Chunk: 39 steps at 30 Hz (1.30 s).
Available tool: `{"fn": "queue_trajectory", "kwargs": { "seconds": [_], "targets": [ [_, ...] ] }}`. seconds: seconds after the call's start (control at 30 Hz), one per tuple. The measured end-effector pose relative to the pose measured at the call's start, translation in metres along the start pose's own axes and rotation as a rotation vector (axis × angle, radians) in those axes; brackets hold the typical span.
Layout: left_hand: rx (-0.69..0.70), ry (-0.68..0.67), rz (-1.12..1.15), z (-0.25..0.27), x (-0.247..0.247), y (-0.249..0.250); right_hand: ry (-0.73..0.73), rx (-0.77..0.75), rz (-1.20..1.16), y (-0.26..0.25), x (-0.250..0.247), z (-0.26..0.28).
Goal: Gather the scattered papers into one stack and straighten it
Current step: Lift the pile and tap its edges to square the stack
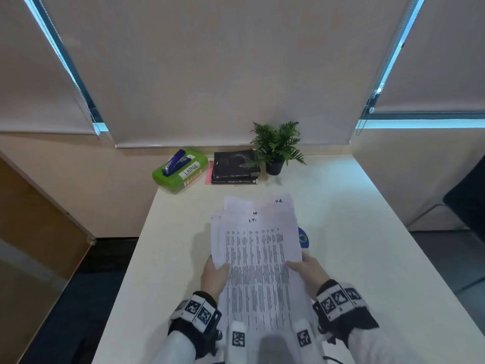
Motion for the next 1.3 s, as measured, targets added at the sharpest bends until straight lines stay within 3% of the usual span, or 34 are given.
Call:
{"fn": "queue_trajectory", "kwargs": {
  "seconds": [0.17, 0.27, 0.53, 0.73, 0.87, 0.93, 1.0, 1.1, 1.17, 1.3],
  "targets": [
    [0.407, 0.123, 0.152, 0.036, -0.007, 0.092, -0.084, -0.391, -0.077, -0.096, 0.010, 0.036],
    [0.545, 0.133, 0.157, 0.049, 0.001, 0.116, -0.106, -0.530, -0.072, -0.120, 0.014, 0.047],
    [0.459, 0.059, 0.066, 0.023, -0.003, 0.099, 0.000, -0.474, -0.080, -0.091, -0.018, 0.032],
    [0.446, 0.021, 0.191, 0.010, -0.020, 0.104, -0.023, -0.492, -0.076, -0.096, -0.026, 0.039],
    [0.438, -0.007, 0.106, 0.007, -0.010, 0.096, -0.027, -0.519, -0.014, -0.098, -0.026, 0.036],
    [0.513, -0.003, 0.003, 0.011, -0.008, 0.101, 0.013, -0.530, -0.062, -0.096, -0.028, 0.035],
    [0.577, 0.071, -0.180, 0.019, -0.005, 0.111, 0.030, -0.557, -0.042, -0.097, -0.026, 0.035],
    [0.576, 0.176, -0.077, 0.030, -0.004, 0.118, 0.107, -0.591, -0.039, -0.108, -0.023, 0.041],
    [0.651, 0.263, -0.155, 0.047, 0.001, 0.138, 0.142, -0.633, -0.056, -0.124, -0.020, 0.049],
    [0.771, 0.393, -0.093, 0.080, 0.003, 0.163, 0.177, -0.751, -0.122, -0.149, -0.014, 0.072]
  ]
}}
Point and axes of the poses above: each hand's wrist, its own z-axis away from the middle knuckle, its own x-axis out of the palm, y = z × x, the point moved 10 cm from there along -z, towards the middle knuckle, and after that the axes turned 9 degrees about -y, right-handed, at the moved point
